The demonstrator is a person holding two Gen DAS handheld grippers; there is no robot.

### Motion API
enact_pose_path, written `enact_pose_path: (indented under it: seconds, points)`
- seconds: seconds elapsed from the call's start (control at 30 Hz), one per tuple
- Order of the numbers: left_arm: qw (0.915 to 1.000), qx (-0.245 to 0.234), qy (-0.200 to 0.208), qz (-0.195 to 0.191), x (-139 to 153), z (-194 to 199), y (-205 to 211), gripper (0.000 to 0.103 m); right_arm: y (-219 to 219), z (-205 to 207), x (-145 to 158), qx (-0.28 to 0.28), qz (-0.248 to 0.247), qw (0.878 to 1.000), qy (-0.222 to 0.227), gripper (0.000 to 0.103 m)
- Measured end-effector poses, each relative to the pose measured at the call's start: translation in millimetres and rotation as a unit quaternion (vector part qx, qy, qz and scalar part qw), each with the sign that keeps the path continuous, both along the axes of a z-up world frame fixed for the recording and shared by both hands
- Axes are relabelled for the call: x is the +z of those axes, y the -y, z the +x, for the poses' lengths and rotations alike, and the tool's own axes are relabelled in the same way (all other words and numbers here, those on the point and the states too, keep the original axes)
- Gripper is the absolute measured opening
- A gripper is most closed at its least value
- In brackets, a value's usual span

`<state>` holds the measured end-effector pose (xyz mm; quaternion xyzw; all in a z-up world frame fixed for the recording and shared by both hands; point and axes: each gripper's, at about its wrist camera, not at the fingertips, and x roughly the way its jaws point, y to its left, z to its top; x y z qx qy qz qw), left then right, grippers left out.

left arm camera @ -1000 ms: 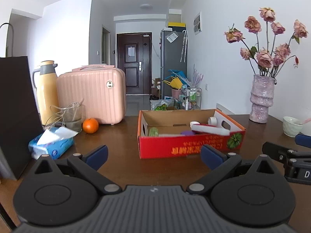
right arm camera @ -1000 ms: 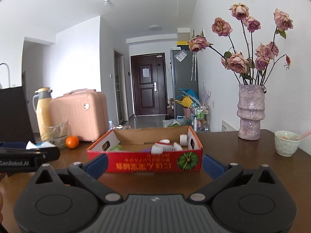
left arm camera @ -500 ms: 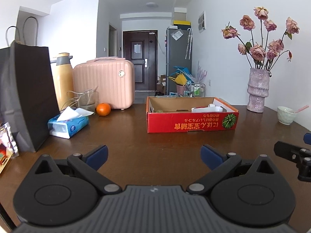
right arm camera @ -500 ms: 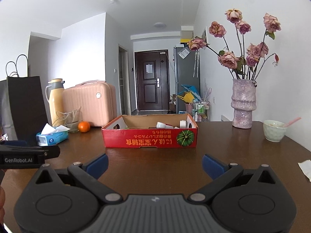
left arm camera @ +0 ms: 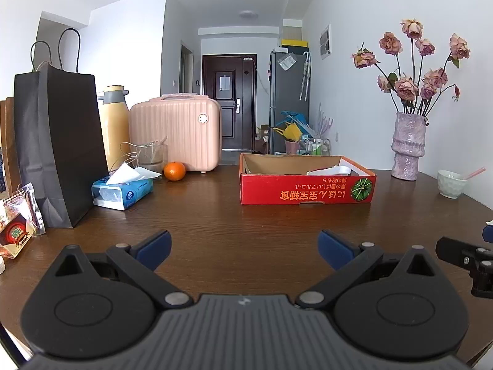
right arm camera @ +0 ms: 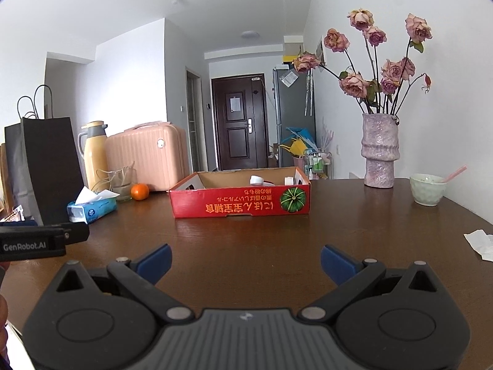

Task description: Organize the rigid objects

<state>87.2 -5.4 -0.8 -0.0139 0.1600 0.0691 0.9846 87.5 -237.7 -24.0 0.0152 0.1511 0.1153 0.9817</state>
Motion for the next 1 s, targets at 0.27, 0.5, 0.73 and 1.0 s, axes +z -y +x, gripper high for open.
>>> enact_pose_path:
  seconds: [0.27, 0.5, 0.73, 1.0]
  points:
    - [1.0000, 0.000, 0.001, 0.000, -0.1, -2.1, 0.4, 0.103, -0.2, -2.8, 0.0, 0.000, 0.000, 1.000, 0.006, 0.103]
    - [1.0000, 0.001, 0.000, 0.000, -0.3, -2.2, 0.4, 0.103, -0.3, -2.8, 0.1, 0.000, 0.000, 1.000, 0.006, 0.103]
    - [1.0000, 0.000, -0.001, -0.001, -0.8, -2.4, 0.1, 0.103, -0.5, -2.7, 0.2, 0.001, 0.000, 1.000, 0.006, 0.103]
    - [1.0000, 0.000, 0.000, -0.001, -1.2, -2.6, 0.0, 0.103, -2.0, -2.9, 0.5, 0.001, -0.001, 1.000, 0.007, 0.103]
